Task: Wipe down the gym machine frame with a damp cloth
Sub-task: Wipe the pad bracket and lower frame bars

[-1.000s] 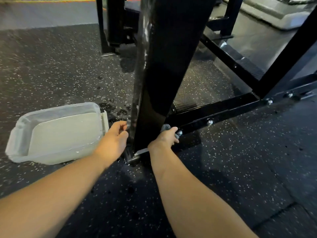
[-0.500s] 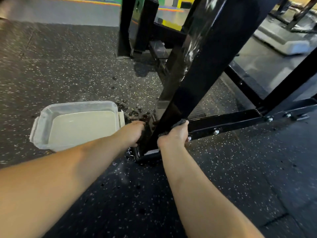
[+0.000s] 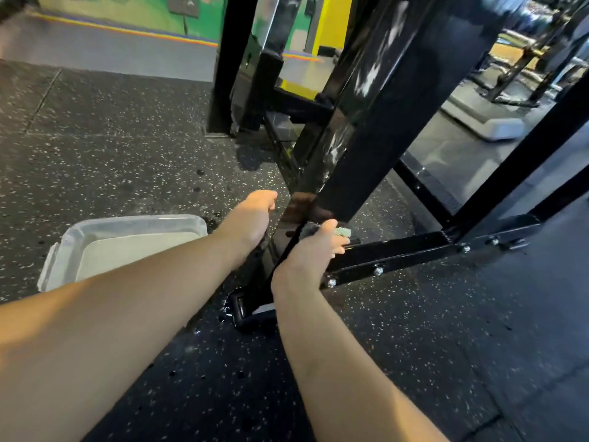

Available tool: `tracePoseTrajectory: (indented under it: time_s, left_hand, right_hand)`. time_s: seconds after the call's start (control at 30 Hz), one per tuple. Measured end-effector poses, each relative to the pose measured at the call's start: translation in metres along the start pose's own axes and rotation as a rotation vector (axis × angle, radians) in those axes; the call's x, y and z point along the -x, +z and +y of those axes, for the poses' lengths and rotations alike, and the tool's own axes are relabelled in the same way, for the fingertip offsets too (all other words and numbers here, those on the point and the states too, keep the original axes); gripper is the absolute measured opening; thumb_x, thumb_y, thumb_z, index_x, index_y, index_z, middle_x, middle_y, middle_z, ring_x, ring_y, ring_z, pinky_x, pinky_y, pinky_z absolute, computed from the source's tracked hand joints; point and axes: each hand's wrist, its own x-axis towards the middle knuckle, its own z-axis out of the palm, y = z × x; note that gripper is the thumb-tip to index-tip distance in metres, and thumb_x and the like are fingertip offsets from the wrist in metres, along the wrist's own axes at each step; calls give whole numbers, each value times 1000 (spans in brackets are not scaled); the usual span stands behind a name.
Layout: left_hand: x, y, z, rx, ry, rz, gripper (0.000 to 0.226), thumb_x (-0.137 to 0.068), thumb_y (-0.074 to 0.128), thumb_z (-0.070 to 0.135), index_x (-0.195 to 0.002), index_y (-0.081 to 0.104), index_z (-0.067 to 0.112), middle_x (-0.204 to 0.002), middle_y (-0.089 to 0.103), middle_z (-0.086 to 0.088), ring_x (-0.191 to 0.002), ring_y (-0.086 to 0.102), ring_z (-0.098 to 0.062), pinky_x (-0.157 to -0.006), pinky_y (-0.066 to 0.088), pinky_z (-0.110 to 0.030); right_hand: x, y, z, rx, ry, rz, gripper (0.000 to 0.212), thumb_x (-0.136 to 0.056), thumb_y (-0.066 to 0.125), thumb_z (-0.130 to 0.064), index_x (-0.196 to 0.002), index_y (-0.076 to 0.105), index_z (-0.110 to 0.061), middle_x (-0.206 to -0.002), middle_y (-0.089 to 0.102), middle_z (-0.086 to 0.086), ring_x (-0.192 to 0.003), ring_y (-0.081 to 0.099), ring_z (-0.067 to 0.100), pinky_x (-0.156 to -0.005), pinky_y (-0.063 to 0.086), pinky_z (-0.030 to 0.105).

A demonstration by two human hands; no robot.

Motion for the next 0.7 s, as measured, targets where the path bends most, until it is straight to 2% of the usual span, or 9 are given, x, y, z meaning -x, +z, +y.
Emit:
tracePoseTrajectory:
  time_s: [0.07, 0.17, 0.27, 0.37, 0.43, 0.5, 0.6, 0.67, 0.7]
  left_hand:
    - [5, -1, 21, 42, 39, 21, 30, -80, 44, 48, -96, 57, 26, -115, 59, -4, -110, 54, -24, -101, 39, -42]
    - [17, -2, 59, 184, 110, 5, 29, -94, 44, 38, -116, 60, 25, -127, 58, 3, -118, 51, -17, -98, 40, -34]
    - [20, -5, 73, 151, 207, -38, 27, -94, 43, 43, -112, 61, 34, -126, 57, 9, -116, 50, -11, -107, 35, -40]
    - [31, -3, 98, 165, 268, -75, 28, -97, 38, 40, -117, 57, 34, -130, 53, 8, -125, 44, -10, -111, 30, -43]
    - [35, 0, 119, 220, 282, -90, 25, -98, 38, 37, -112, 58, 31, -131, 54, 6, -126, 44, -10, -113, 27, -42]
    - [40, 3, 136, 243, 312, -123, 28, -98, 38, 35, -114, 59, 26, -133, 54, 3, -127, 43, -11, -114, 24, -41]
    - [43, 6, 142, 258, 323, -209, 42, -100, 34, 28, -136, 47, 11, -142, 46, -4, -135, 36, -18, -115, 20, -38]
    - [47, 3, 142, 253, 300, -197, 40, -100, 36, 30, -136, 46, 14, -141, 47, -2, -134, 37, -16, -113, 25, -36]
    - [49, 1, 140, 253, 286, -175, 38, -100, 37, 31, -133, 48, 18, -137, 49, 0, -132, 40, -15, -112, 27, -35]
  right_hand:
    - [4, 5, -5, 3, -188, 119, 67, -105, 31, -27, -150, -17, -17, -155, -28, -3, -144, -22, 12, -116, -15, 30]
    - [21, 11, -30, 76, -471, 127, 74, -95, 30, -38, -136, -30, -33, -143, -42, -14, -138, -32, 2, -117, -16, 38]
    - [9, -3, -44, 238, -751, 169, 78, -96, 29, -40, -137, -38, -38, -145, -45, -16, -140, -32, 9, -116, -18, 37]
    - [-14, -20, -89, 350, -1064, 303, 69, -102, 21, -44, -147, -26, -21, -153, -35, -5, -145, -24, 22, -116, -17, 38]
    - [-23, -31, -123, 364, -1093, 339, 68, -102, 22, -42, -149, -19, -17, -155, -30, -4, -145, -23, 23, -115, -19, 37]
    - [-20, -37, -137, 379, -1055, 329, 69, -101, 28, -35, -150, -19, -21, -155, -27, -6, -145, -23, 20, -115, -20, 33]
    - [1, -44, -124, 415, -1096, 163, 70, -99, 27, -21, -146, -17, -48, -154, -27, -22, -146, -17, 9, -117, -11, 24]
    - [22, -56, -129, 290, -1022, 68, 72, -94, 32, -14, -141, 7, -62, -154, -4, -33, -145, -2, -2, -116, 4, 13]
    - [30, -63, -136, 218, -973, 70, 65, -92, 34, -15, -135, 22, -61, -152, 12, -34, -143, 11, -6, -113, 12, 9]
